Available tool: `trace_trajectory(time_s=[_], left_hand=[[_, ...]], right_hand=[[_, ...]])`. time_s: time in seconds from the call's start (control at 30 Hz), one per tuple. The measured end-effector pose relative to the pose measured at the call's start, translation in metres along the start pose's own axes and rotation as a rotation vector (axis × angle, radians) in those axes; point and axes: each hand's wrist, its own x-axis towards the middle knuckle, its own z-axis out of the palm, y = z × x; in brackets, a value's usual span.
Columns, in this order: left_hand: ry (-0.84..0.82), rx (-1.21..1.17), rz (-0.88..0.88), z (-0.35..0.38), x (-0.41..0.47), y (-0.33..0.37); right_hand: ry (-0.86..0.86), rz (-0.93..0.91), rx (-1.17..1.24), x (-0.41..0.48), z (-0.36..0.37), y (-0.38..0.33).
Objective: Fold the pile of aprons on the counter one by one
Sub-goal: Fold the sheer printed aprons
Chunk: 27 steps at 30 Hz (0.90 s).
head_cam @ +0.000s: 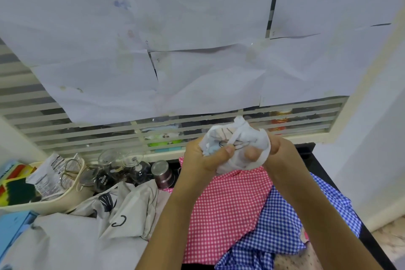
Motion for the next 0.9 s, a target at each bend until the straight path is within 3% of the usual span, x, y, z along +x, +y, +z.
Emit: trace_trajectory(time_s=[0.07, 0.23, 0.3, 0.43, 0.6, 0.7, 0.77, 0.9], left_hand=[[-0.048, 0.054, 0.008, -0.006, 0.001, -0.002], [0.011, 0.135, 0.019, 0.0, 0.009, -0.014], [0.008, 0.16, 0.007, 0.004, 0.014, -0.014], [-0.042, 0.212, -0.007, 0.002, 0.019, -0.009], [-0.156, 0.39, 0.051, 0.002, 0.028, 0.021], [-0.218, 0.532, 0.125, 0.003, 0.032, 0.035], [-0.229, 0.619, 0.165, 0.001, 0.034, 0.04], [-0.237, 0.736, 0.186, 0.006, 0.032, 0.052]], right_hand=[[0.051, 0.003, -0.097, 0.003, -0.003, -0.004], [0.282, -0.114, -0.248, 0.001, -0.007, -0.002], [0.329, -0.058, -0.25, 0.004, -0.01, 0.001], [0.23, 0.083, -0.391, 0.007, -0.019, 0.003], [0.155, -0.021, -0.56, -0.001, -0.027, -0.01], [0.253, -0.162, -0.664, -0.006, -0.028, -0.015], [0.301, -0.251, -0.589, -0.01, -0.027, -0.018], [0.202, -0.245, -0.499, -0.013, -0.034, -0.029]])
